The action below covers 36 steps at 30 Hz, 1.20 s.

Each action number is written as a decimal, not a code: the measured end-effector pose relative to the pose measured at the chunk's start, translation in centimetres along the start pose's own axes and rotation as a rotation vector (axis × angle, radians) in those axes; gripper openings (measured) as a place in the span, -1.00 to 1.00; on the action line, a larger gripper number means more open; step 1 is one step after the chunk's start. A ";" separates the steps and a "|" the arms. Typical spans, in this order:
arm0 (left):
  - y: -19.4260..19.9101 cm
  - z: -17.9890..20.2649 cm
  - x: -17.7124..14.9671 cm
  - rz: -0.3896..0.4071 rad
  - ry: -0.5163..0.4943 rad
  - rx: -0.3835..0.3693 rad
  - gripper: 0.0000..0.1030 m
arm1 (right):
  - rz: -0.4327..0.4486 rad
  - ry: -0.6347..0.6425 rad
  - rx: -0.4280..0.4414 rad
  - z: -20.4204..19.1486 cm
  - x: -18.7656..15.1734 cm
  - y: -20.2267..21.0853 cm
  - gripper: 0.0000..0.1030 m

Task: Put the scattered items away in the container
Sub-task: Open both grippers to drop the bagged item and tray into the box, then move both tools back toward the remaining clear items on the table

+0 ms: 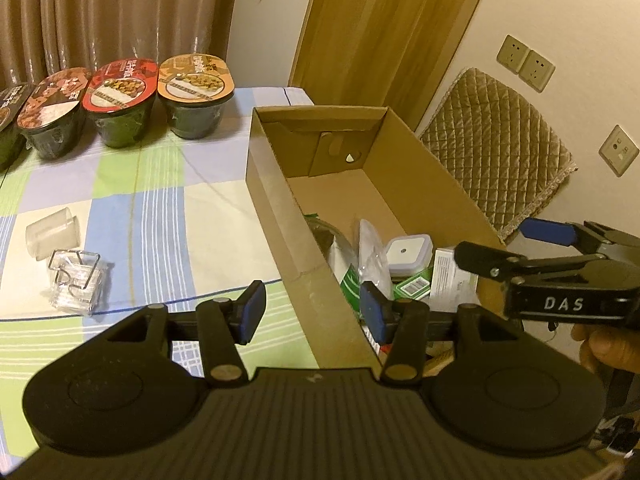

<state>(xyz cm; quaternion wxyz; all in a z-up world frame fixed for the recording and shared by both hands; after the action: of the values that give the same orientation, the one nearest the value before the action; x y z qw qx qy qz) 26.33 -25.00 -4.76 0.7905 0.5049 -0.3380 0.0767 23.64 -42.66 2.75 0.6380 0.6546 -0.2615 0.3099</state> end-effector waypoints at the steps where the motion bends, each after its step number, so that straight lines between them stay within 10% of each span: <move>1: 0.0 -0.1 -0.2 -0.002 0.001 0.001 -0.09 | -0.002 -0.006 -0.003 0.2 -0.2 0.2 1.00; 14: 2.7 -1.1 -3.6 -0.014 0.019 0.014 0.07 | -0.040 -0.131 -0.007 0.6 -4.4 4.4 1.00; 36: 12.7 -6.5 -11.9 0.001 0.061 0.115 0.78 | -0.088 -0.031 0.122 -11.3 -8.2 9.4 1.00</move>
<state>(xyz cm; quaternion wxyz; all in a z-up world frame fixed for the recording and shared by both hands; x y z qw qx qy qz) 14.36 -10.79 -4.27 0.7701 0.5467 -0.3090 0.1119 10.46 -32.30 2.95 0.6057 0.7080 -0.2230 0.2866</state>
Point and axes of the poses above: each gripper's, at about its wrist camera, not at the fingertips, and y roughly against the way its jaws point, z to its right, x to its top, the point moved 3 cm from there along -y, roughly the way its jaws point, and after that the axes turned 3 degrees about y, right-handed, at the moved point
